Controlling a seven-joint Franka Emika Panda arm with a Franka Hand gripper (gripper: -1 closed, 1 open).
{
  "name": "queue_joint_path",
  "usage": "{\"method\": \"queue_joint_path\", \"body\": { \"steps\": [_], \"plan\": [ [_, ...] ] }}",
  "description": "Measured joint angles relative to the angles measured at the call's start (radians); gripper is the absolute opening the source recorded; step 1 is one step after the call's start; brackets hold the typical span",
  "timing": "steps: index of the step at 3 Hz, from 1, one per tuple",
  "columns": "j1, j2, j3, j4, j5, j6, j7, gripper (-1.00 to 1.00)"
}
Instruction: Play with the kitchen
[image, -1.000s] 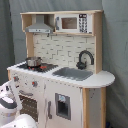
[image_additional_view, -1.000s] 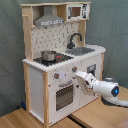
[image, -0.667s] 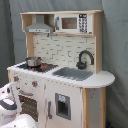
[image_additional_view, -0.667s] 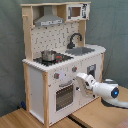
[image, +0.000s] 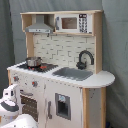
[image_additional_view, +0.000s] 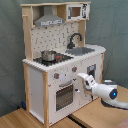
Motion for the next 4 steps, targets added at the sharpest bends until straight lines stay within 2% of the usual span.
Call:
{"method": "queue_joint_path", "body": {
  "steps": [2,3,4],
  "plan": [
    [-0.059,0.0,0.001,0.002,0.0,0.016,0.201,1.0],
    [-0.132,-0.026,-0.007,0.06,-0.001,0.019,0.176,1.0],
    [-0.134,-0.026,0.003,0.06,-0.001,0.019,0.176,1.0]
  ]
}}
